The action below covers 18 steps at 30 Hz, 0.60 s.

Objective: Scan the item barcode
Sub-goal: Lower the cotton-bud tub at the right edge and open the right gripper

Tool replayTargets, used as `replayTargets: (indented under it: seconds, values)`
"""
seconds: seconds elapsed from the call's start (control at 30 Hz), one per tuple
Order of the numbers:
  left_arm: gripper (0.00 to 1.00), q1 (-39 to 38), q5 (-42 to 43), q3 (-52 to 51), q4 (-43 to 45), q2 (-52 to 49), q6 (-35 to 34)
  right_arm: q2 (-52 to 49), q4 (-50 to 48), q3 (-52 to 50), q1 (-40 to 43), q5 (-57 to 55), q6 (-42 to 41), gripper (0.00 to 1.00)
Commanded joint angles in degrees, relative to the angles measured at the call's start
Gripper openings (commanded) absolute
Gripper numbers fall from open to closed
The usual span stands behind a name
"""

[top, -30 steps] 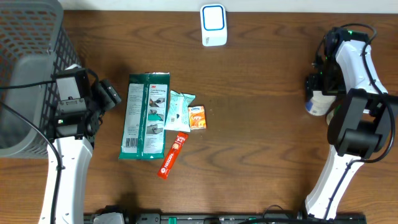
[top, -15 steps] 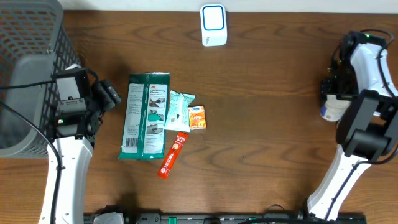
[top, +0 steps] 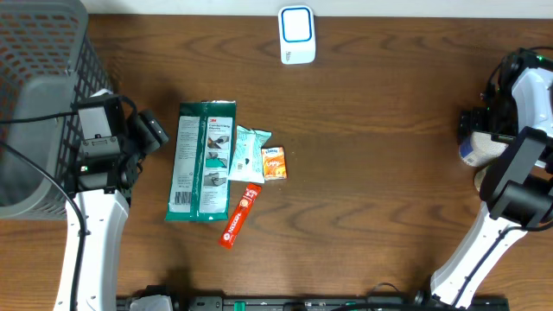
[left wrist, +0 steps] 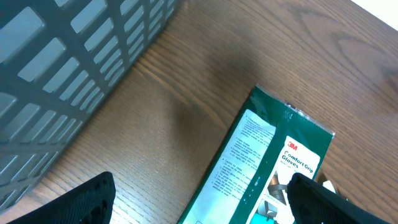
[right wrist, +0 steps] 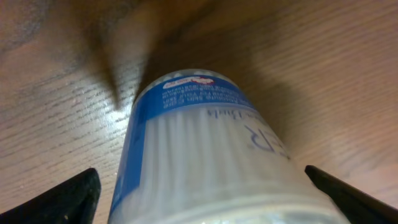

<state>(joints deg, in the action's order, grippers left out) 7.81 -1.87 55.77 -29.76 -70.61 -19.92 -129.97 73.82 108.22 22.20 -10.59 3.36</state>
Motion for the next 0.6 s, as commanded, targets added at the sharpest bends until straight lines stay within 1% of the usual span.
replayTargets:
  seconds: [0.0,0.13,0.2,0.47,0.57]
  values:
    - [0.88,0.2,-0.7,1.5,0.0,0.5,-0.3,-0.6,-0.2,-0.2,0.5,1.4,-0.3,0.99]
    - [0.88,0.2,-0.7,1.5,0.0,0.5,-0.3,-0.5,0.2,0.2,0.5,1.4,2.4,0.99]
    - [0.89,0.2,-0.7,1.5,0.0,0.5,-0.3,-0.5,1.5,2.4,0.5,1.4,3.1,0.99]
    - [0.88,0.2,-0.7,1.5,0.0,0.5,-0.3,-0.5,7.9,17.9,0.5,1.6,3.1,0.99]
    - [0.88,0.2,-0.7,1.5,0.0,0.5,-0.3,-0.5,10.2,23.5,-0.1,4.3,3.0,0.99]
